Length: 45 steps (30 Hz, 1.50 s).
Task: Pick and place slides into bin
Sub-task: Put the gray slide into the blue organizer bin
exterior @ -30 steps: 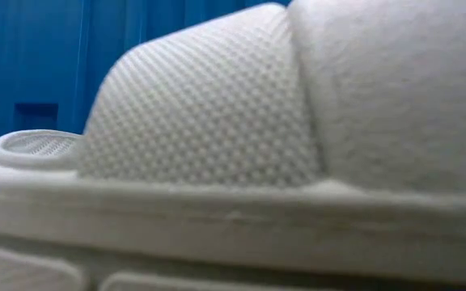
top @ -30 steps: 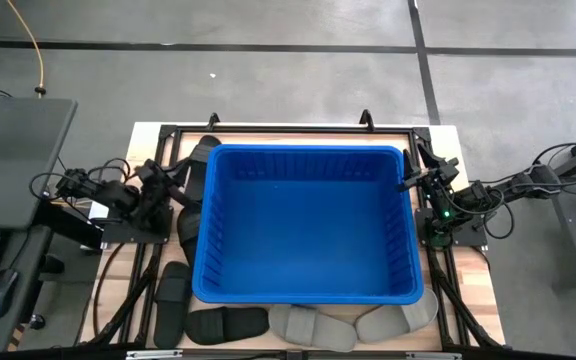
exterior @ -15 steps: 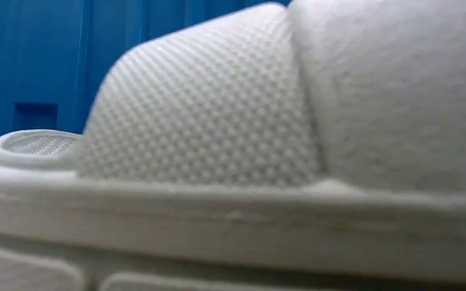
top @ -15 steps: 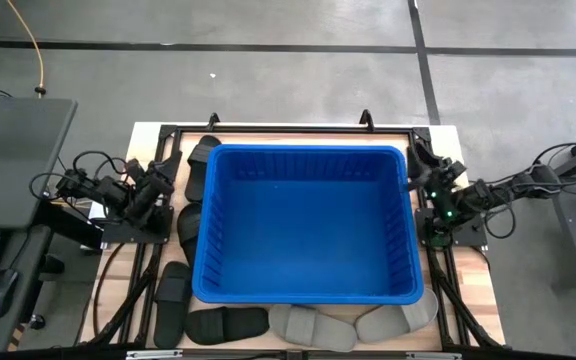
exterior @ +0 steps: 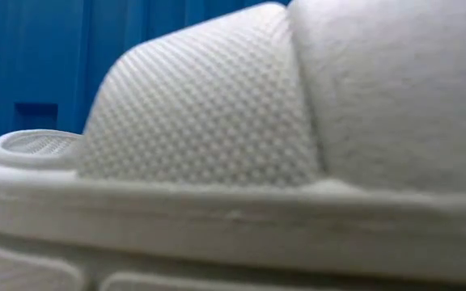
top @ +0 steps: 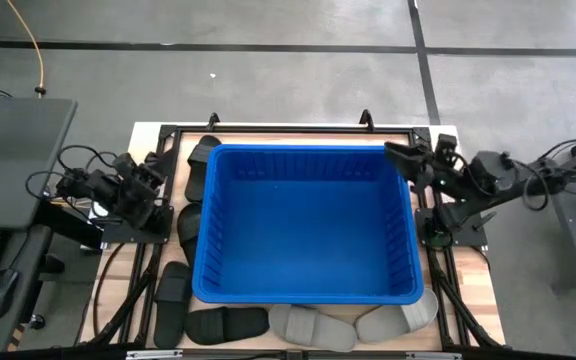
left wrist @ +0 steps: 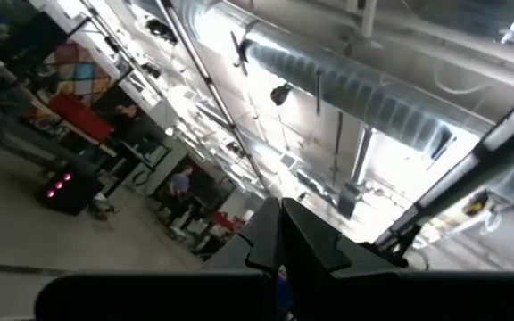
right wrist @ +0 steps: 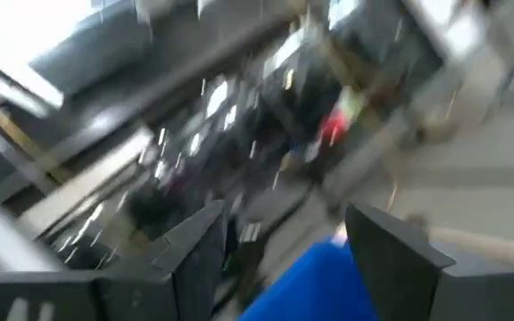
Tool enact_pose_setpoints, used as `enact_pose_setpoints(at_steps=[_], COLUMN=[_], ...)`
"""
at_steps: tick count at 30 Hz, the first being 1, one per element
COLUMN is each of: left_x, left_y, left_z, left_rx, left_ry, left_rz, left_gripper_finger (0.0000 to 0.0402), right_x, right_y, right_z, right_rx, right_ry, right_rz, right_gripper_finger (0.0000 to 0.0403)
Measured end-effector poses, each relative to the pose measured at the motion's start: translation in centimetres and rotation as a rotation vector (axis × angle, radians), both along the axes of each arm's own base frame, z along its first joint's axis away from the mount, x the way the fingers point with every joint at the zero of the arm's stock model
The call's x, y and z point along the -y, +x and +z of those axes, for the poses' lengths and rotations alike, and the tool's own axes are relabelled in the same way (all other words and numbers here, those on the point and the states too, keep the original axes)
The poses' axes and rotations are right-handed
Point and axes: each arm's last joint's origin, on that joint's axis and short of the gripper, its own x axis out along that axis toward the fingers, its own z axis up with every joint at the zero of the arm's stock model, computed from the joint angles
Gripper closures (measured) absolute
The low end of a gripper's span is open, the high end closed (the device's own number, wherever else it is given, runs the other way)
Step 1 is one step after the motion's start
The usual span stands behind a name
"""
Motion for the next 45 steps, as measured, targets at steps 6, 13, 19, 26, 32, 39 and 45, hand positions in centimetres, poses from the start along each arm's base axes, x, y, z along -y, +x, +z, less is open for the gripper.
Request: enact_pose_setpoints(at_steps=[6,13,19,26,32,39,45], left_x=[-0.1,0.1,0.1,0.2,0.3,0.3,0.4], left_y=[-0.3,0.4,0.7,0.7,0.8,0.8,0.9], left_z=[2.4,3.0,2.8,2.6,2.7,2.7,2.8], left_rx=[-0.118,-0.223,-0.249,-0.269,-0.26,-0.259,-0.233], left_ry=[0.042,0.054,0.052,0.055,0.079,0.08,0.108], left_rz=[-0.007,0.016,0.017,0.019,-0.016,-0.018,-0.085], left_gripper_finger=[0.0396,0.0396,0.0396,0.0396,0.0396,0.0396,0.0396], right_x=[-1.4,-4.8,-8.5,-13.4,-17.0,-21.2,-25.1], right_y=[1.8,6.0,8.1,9.2,10.1,11.8,14.0], right_z=[4.3,7.6,8.7,8.3,6.2,2.6,-2.5], right_rx=[-0.073,-0.054,-0.119,-0.247,-0.389,-0.547,-0.732], right_ry=[0.245,0.323,0.487,0.574,0.721,0.927,1.108], right_rz=[0.344,0.668,0.976,1.159,1.135,1.065,0.963], right_gripper_finger=[0.0182,0.0183,0.0182,0.0182,0.0182,0.0183,0.0183])
